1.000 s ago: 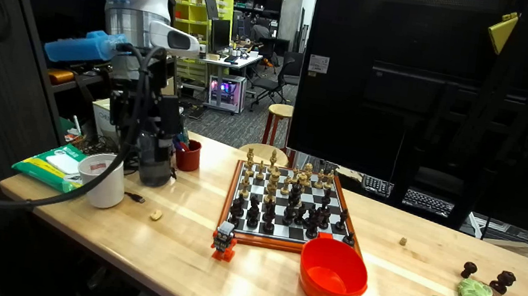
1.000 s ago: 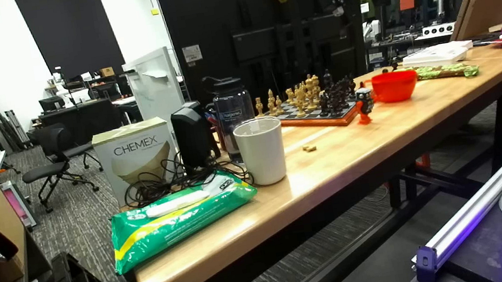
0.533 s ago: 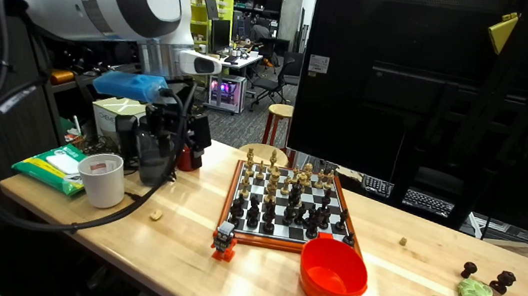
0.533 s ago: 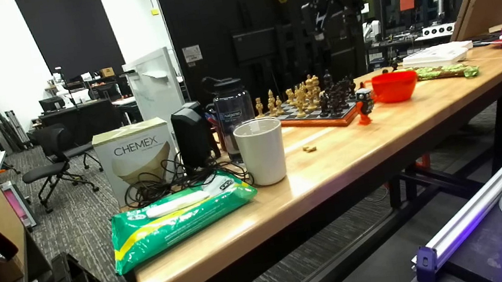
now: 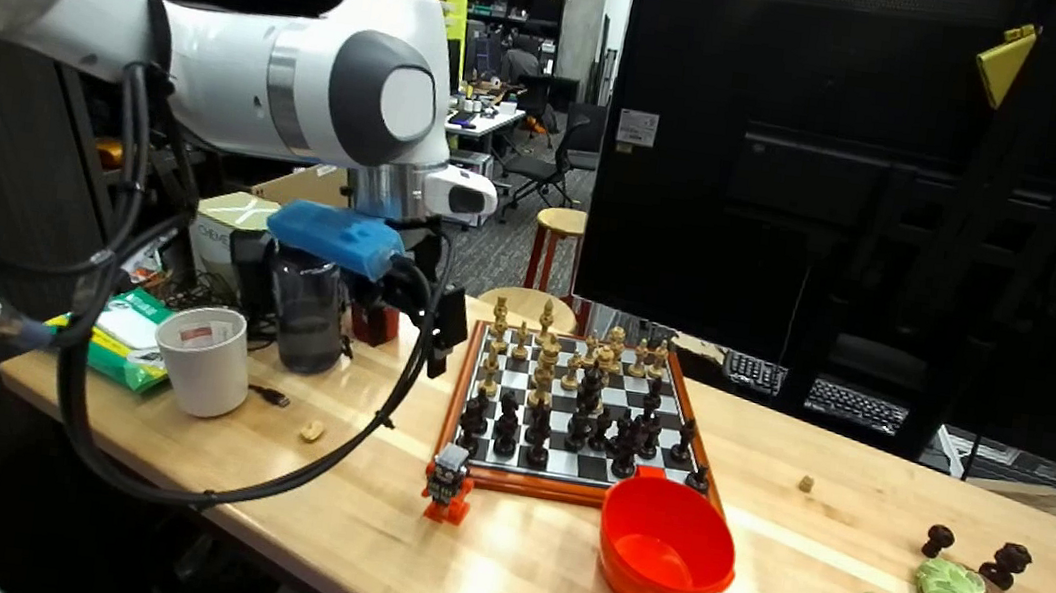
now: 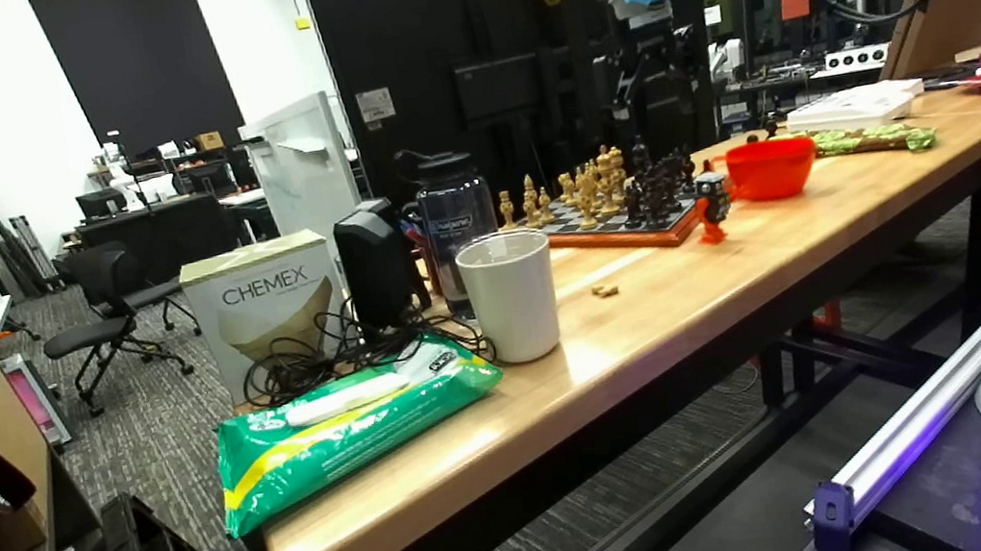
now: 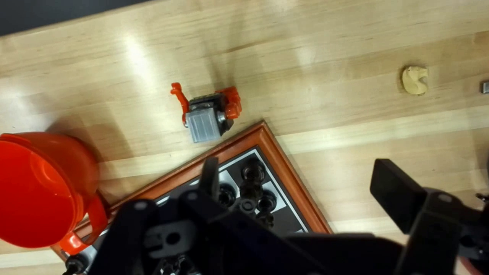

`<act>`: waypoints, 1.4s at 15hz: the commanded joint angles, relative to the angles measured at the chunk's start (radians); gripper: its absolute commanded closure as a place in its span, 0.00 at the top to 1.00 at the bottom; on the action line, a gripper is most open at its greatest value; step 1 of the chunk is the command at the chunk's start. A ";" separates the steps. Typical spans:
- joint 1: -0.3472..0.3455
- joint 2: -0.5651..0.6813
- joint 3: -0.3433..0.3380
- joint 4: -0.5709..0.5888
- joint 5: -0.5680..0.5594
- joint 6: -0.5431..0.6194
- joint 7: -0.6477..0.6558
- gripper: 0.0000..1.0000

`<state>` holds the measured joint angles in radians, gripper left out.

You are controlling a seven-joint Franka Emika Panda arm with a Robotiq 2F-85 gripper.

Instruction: Move the toy robot from the table to the chessboard

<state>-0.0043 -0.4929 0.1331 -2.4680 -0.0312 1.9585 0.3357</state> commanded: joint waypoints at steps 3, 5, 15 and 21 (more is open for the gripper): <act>0.007 0.018 -0.058 -0.035 -0.009 0.011 -0.142 1.00; 0.014 0.015 -0.064 -0.047 -0.023 0.000 -0.208 1.00; 0.031 0.029 -0.060 -0.071 -0.093 0.022 -0.333 1.00; 0.033 0.034 -0.062 -0.060 -0.096 0.020 -0.346 1.00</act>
<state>0.0167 -0.4647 0.0833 -2.5401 -0.1213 1.9851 -0.0007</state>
